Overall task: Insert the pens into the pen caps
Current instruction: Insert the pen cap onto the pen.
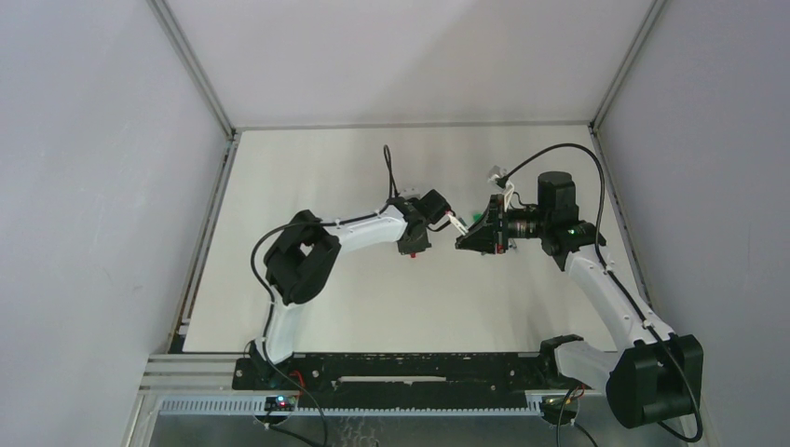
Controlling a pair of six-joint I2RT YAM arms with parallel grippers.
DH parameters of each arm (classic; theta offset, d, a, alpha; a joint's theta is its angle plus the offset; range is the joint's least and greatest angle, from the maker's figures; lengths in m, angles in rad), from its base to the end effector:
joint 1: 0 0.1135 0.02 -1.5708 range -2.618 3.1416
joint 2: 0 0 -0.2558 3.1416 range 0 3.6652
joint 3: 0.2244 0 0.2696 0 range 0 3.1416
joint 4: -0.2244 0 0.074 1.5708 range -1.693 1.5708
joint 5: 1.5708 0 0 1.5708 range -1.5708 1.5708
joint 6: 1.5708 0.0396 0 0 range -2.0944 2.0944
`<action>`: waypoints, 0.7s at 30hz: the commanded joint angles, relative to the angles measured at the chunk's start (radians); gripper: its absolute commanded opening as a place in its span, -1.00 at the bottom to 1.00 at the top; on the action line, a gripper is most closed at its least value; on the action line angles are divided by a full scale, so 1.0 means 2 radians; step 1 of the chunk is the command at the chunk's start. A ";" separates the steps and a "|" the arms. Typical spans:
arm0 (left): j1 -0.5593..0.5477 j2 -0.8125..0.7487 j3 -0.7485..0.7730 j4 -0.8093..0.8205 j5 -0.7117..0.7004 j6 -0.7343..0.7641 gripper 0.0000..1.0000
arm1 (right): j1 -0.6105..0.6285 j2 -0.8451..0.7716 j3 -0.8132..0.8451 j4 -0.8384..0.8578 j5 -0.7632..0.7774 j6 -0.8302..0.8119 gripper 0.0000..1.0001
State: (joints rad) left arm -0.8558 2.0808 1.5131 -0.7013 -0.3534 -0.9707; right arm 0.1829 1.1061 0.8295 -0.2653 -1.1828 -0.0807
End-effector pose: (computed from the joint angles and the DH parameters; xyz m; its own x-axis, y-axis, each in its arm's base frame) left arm 0.2934 -0.3171 0.1399 -0.8825 -0.1646 -0.4406 -0.1546 0.9862 -0.0587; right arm 0.2400 0.0817 0.2822 -0.4371 -0.1119 -0.8924 -0.8868 0.2195 0.4068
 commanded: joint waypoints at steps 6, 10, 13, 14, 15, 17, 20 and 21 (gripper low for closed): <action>0.004 0.004 -0.034 -0.036 0.010 0.053 -1.00 | -0.006 -0.017 0.019 0.010 -0.008 0.005 -1.00; 0.000 -0.037 -0.085 -0.036 0.000 0.072 -1.00 | -0.008 -0.018 0.019 0.011 -0.010 0.007 -1.00; -0.010 -0.072 -0.131 -0.032 0.000 0.085 -1.00 | -0.008 -0.018 0.019 0.011 -0.010 0.007 -1.00; -0.015 -0.081 -0.147 -0.030 0.002 0.089 -1.00 | -0.008 -0.018 0.019 0.011 -0.010 0.007 -1.00; -0.018 -0.090 -0.161 -0.027 0.008 0.092 -1.00 | -0.008 -0.017 0.019 0.010 -0.010 0.007 -1.00; -0.027 -0.103 -0.190 -0.021 0.021 0.099 -1.00 | -0.009 -0.017 0.019 0.011 -0.010 0.007 -1.00; -0.036 -0.111 -0.223 -0.013 0.044 0.107 -1.00 | -0.009 -0.015 0.019 0.011 -0.010 0.006 -1.00; -0.038 -0.111 -0.232 -0.011 0.051 0.110 -1.00 | -0.009 -0.015 0.019 0.011 -0.010 0.007 -1.00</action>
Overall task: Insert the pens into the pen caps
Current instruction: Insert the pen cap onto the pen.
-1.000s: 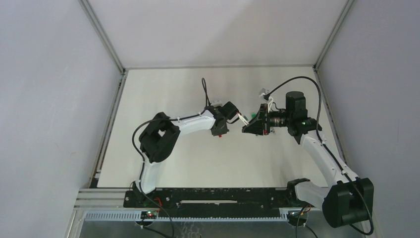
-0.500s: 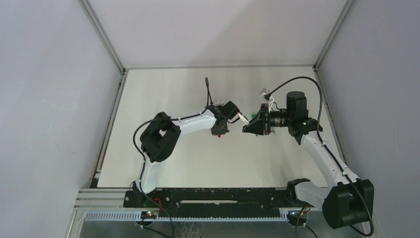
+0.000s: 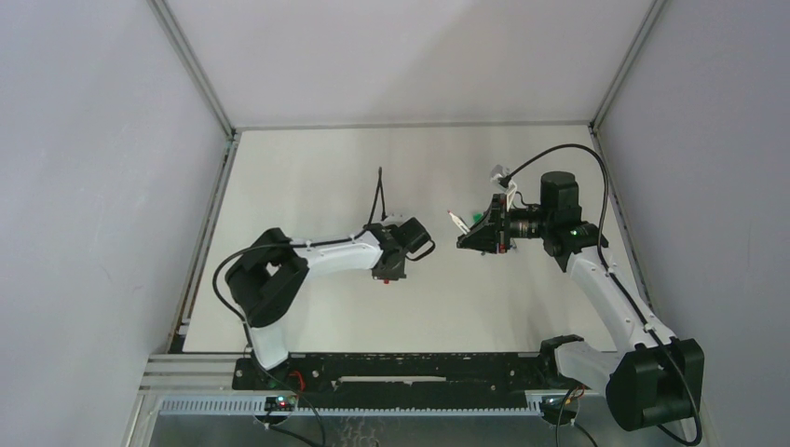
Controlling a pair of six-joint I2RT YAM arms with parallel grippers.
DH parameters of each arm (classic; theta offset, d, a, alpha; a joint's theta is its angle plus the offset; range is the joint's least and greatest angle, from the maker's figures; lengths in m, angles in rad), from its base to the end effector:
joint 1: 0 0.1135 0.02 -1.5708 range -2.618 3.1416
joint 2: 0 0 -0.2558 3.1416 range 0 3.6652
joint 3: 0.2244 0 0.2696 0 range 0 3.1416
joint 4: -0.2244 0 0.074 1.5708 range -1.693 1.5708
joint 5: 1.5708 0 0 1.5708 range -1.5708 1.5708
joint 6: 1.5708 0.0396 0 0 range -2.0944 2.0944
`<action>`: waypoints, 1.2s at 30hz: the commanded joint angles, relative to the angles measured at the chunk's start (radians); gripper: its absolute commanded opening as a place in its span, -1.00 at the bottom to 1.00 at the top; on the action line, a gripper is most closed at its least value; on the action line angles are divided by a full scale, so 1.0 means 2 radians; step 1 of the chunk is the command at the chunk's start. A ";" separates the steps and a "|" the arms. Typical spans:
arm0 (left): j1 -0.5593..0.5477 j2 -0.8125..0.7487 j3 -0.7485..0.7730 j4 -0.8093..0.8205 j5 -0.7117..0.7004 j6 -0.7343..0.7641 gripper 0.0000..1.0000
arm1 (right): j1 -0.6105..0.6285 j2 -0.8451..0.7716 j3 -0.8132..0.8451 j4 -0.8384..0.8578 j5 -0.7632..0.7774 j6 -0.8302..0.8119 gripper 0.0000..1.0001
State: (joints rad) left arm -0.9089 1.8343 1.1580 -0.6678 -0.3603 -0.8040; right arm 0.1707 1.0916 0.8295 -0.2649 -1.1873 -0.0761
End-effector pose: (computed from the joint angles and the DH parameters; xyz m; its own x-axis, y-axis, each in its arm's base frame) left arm 0.2287 -0.2708 0.1345 -0.9120 0.0741 -0.4033 0.0471 0.9960 0.0765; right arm 0.2384 0.0784 0.2857 -0.4293 -0.1029 -0.8973 -0.8887 0.2254 0.3994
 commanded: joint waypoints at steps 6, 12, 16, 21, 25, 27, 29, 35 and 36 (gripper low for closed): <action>-0.012 0.029 -0.072 -0.024 0.085 0.048 -0.60 | -0.003 -0.008 0.019 0.011 -0.008 0.004 -1.00; -0.003 0.051 -0.069 -0.030 0.112 0.067 -0.42 | -0.003 -0.009 0.019 0.012 -0.011 0.006 -1.00; 0.004 0.061 -0.076 -0.029 0.131 0.081 -0.43 | -0.004 -0.012 0.019 0.013 -0.014 0.009 -1.00; 0.009 0.078 -0.080 -0.024 0.158 0.102 -0.57 | -0.005 -0.016 0.019 0.015 -0.017 0.011 -1.00; 0.011 0.090 -0.081 -0.019 0.172 0.111 -0.74 | -0.008 -0.018 0.019 0.015 -0.020 0.013 -1.00; 0.012 0.087 -0.088 -0.012 0.176 0.115 -0.97 | -0.009 -0.019 0.019 0.015 -0.021 0.013 -1.00; 0.013 0.078 -0.094 -0.006 0.176 0.113 -1.00 | -0.010 -0.019 0.019 0.015 -0.022 0.013 -1.00; 0.014 0.003 -0.106 0.017 0.151 0.101 -1.00 | -0.010 -0.018 0.019 0.012 -0.030 0.004 -1.00; 0.014 -0.015 -0.107 0.028 0.146 0.098 -1.00 | -0.010 -0.018 0.019 0.011 -0.033 0.002 -1.00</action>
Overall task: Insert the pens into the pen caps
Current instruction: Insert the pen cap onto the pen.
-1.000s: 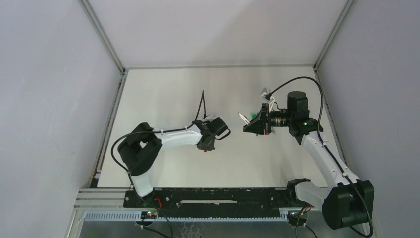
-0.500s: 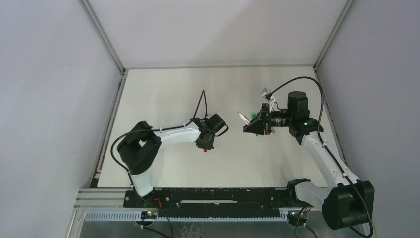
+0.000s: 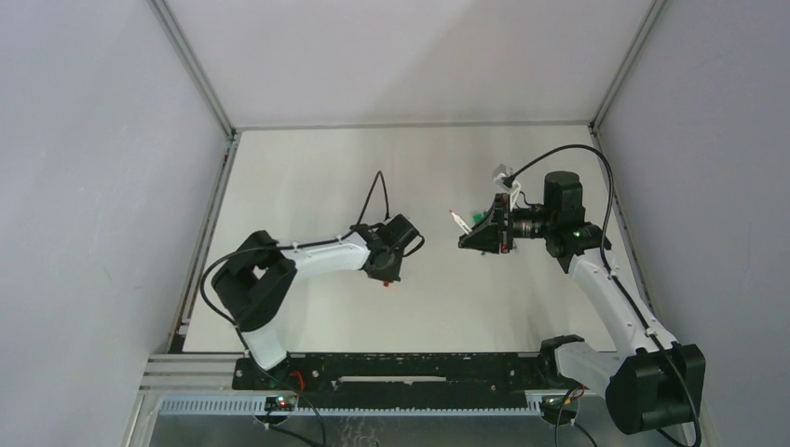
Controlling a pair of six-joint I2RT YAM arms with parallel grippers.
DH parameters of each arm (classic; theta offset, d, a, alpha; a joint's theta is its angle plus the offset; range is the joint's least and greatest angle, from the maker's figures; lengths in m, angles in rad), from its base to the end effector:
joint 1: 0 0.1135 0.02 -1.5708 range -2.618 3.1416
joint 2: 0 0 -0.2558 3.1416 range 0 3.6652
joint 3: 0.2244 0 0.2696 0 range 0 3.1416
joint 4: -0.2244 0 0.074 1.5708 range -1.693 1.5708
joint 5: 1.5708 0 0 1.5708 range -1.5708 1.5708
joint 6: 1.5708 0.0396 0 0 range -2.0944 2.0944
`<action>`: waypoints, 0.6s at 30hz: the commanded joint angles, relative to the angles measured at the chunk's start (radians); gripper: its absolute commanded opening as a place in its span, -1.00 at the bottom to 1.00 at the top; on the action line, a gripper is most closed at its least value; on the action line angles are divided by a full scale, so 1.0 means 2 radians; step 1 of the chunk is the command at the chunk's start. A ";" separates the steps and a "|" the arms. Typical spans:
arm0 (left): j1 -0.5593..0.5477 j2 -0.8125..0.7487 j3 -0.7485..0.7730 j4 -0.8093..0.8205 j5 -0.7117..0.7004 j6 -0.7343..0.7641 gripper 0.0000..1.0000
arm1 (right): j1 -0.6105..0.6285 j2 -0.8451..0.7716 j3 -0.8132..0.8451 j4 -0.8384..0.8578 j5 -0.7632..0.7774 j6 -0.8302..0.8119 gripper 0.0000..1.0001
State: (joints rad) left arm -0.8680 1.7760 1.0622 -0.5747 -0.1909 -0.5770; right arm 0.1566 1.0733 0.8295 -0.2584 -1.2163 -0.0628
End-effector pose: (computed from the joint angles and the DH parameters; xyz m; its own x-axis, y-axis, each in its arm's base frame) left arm 0.2265 -0.2557 0.1288 -0.9103 0.2460 -0.3329 0.2606 0.9654 0.0008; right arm 0.2356 0.0748 0.2908 -0.4202 -0.0884 -0.9031 -0.8942 0.2095 0.3955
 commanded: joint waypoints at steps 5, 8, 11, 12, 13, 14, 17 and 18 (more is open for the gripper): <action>-0.006 -0.073 -0.065 0.032 0.053 -0.031 -1.00 | -0.002 -0.012 0.019 0.000 -0.035 -0.021 -1.00; -0.006 -0.125 -0.080 0.076 0.051 -0.044 -1.00 | -0.001 -0.014 0.019 -0.007 -0.042 -0.034 -1.00; -0.006 -0.184 -0.110 0.142 0.048 -0.061 -1.00 | 0.004 -0.018 0.019 -0.013 -0.050 -0.048 -1.00; -0.006 -0.206 -0.121 0.167 0.045 -0.066 -1.00 | 0.006 -0.020 0.019 -0.016 -0.052 -0.057 -1.00; -0.006 -0.227 -0.134 0.192 0.042 -0.072 -1.00 | 0.008 -0.023 0.019 -0.019 -0.053 -0.064 -1.00; -0.006 -0.249 -0.146 0.221 0.040 -0.078 -1.00 | 0.010 -0.026 0.019 -0.022 -0.057 -0.068 -1.00; -0.006 -0.316 -0.191 0.317 0.030 -0.093 -1.00 | 0.015 -0.035 0.019 -0.030 -0.069 -0.085 -1.00; -0.006 -0.340 -0.209 0.347 0.022 -0.099 -1.00 | 0.017 -0.036 0.019 -0.031 -0.071 -0.088 -1.00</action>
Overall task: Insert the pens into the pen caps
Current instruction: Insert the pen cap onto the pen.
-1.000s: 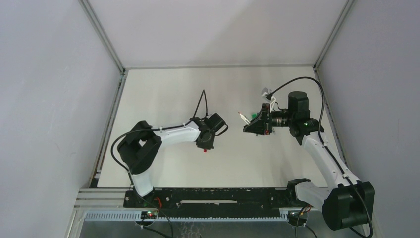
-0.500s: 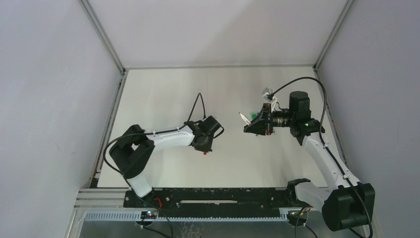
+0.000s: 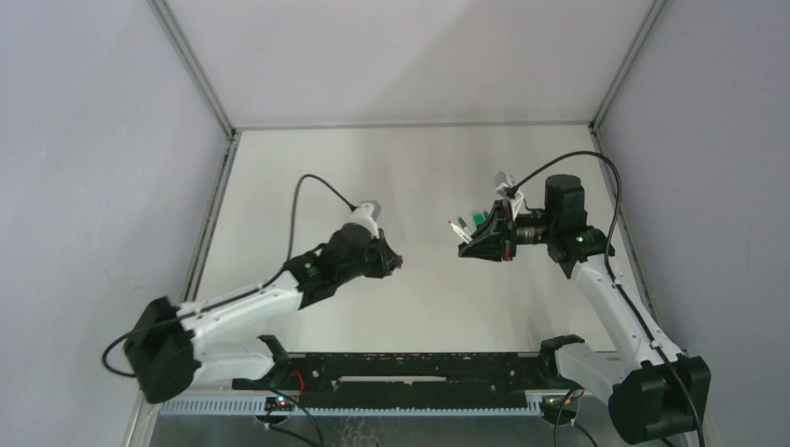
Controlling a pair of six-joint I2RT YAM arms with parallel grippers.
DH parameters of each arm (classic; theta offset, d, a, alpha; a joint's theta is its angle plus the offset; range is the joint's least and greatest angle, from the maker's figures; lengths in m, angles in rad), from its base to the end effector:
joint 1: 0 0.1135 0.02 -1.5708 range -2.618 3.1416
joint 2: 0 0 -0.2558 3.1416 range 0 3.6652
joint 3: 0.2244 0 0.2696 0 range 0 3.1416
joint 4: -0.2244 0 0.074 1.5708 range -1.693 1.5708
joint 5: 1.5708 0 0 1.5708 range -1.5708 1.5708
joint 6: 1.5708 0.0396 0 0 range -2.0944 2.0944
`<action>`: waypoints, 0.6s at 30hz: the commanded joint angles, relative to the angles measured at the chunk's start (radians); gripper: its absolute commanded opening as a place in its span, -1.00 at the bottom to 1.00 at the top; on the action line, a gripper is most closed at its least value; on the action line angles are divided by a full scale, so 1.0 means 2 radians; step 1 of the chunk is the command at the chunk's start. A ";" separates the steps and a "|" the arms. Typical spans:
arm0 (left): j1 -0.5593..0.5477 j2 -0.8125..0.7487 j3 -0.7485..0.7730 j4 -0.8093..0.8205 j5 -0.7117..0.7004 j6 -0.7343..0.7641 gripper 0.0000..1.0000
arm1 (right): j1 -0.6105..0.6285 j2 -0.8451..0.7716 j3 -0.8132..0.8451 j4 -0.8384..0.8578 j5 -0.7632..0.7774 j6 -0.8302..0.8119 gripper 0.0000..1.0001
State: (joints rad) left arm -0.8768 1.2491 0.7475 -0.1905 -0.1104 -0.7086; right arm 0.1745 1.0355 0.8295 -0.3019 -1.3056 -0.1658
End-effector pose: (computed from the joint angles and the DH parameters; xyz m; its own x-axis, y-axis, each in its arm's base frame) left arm 0.1861 -0.2168 0.2101 -0.7718 -0.0837 -0.6303 0.2733 0.8514 -0.4476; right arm 0.2226 0.0781 0.2974 -0.3278 -0.1017 -0.9392 -0.9430 0.0963 0.3187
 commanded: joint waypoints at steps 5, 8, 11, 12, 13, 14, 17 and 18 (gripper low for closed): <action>-0.003 -0.174 -0.152 0.363 -0.035 -0.075 -1.00 | 0.016 -0.019 0.019 -0.013 -0.035 -0.046 -1.00; -0.007 -0.194 -0.180 0.448 -0.040 -0.084 -1.00 | 0.026 -0.015 0.019 -0.016 -0.035 -0.051 -1.00; -0.012 -0.195 -0.186 0.500 -0.050 -0.089 -1.00 | 0.041 -0.011 0.019 -0.017 -0.027 -0.054 -1.00; -0.014 -0.193 -0.186 0.512 -0.054 -0.090 -1.00 | 0.044 -0.011 0.017 -0.011 -0.023 -0.050 -1.00; -0.017 -0.190 -0.183 0.519 -0.060 -0.090 -1.00 | 0.048 -0.012 0.012 -0.001 -0.017 -0.041 -1.00; -0.021 -0.187 -0.180 0.525 -0.067 -0.091 -1.00 | 0.051 -0.012 0.008 0.011 -0.010 -0.030 -1.00; -0.038 -0.174 -0.164 0.532 -0.097 -0.085 -1.00 | 0.057 -0.012 0.001 0.036 0.029 0.000 -1.00; -0.044 -0.168 -0.158 0.532 -0.107 -0.081 -1.00 | 0.058 -0.010 0.000 0.040 0.036 0.004 -1.00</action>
State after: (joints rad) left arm -0.9287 0.8814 0.3965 0.7681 -0.2359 -0.8745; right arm 0.2787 1.0130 0.8295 -0.3008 -1.3060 -0.2138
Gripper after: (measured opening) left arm 0.027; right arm 0.226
